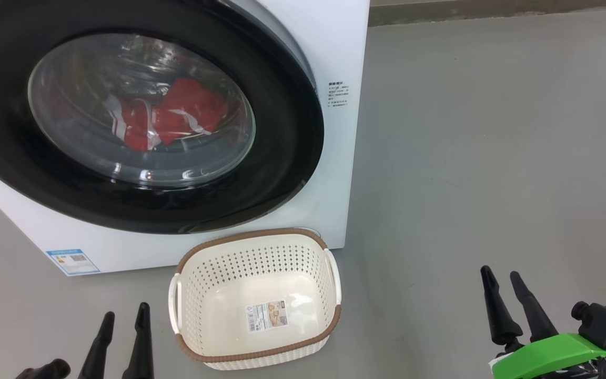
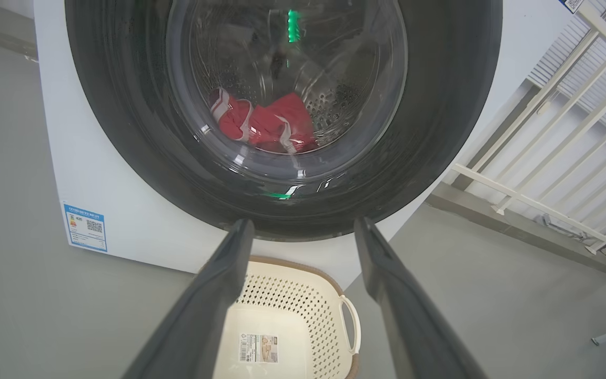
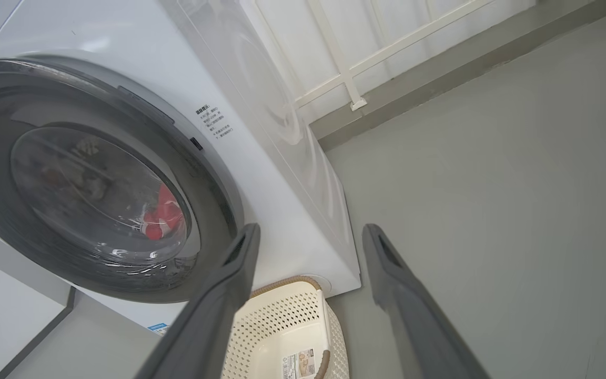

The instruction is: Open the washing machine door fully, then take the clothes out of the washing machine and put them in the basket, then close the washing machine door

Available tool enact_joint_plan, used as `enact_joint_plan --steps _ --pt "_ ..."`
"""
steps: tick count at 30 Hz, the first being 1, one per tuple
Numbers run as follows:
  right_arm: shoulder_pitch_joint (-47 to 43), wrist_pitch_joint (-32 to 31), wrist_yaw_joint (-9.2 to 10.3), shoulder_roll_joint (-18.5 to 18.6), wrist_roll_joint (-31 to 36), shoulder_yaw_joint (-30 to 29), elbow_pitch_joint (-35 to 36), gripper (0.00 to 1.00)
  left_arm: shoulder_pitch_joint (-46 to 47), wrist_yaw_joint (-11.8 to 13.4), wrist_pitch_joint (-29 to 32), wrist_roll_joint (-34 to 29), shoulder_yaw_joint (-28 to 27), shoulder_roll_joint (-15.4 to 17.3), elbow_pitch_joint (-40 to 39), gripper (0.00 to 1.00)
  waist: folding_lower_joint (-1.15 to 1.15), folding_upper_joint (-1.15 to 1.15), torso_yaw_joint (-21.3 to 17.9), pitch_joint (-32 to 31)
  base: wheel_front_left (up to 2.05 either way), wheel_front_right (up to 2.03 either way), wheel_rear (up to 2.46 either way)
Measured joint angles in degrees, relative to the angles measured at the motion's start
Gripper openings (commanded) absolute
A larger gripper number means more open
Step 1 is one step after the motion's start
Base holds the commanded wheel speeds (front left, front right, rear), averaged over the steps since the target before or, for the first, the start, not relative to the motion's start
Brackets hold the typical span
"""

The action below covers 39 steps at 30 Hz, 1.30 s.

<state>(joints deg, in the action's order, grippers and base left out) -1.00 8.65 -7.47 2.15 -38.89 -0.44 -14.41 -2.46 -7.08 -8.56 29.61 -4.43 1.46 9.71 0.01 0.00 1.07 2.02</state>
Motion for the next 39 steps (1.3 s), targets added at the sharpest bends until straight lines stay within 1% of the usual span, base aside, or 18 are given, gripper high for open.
enact_joint_plan --steps 17,32,35,39 --pt "-2.05 2.92 0.00 -0.01 9.53 -1.96 2.12 1.00 -1.05 -0.02 -2.72 -10.56 0.08 0.60 0.16 1.00 0.00 0.00 0.19 0.06 0.00 0.00 0.00" --pt "-4.83 5.10 0.00 -0.04 18.29 -2.70 2.36 1.00 -1.37 -0.08 -5.26 -16.79 0.99 1.31 0.38 1.00 0.00 0.00 0.06 0.10 0.00 0.00 0.00" --pt "-4.83 5.57 0.00 -0.04 19.37 -2.75 2.33 1.00 -1.37 -0.08 -5.73 -17.61 0.93 1.33 0.63 1.00 0.00 0.00 0.05 0.09 0.00 0.00 0.00" --pt "-4.84 5.57 0.00 -0.05 19.76 -3.26 1.90 1.00 -1.37 -0.08 -5.73 -17.03 0.87 1.33 1.48 1.00 0.00 0.00 0.06 -0.11 0.00 0.00 0.00"
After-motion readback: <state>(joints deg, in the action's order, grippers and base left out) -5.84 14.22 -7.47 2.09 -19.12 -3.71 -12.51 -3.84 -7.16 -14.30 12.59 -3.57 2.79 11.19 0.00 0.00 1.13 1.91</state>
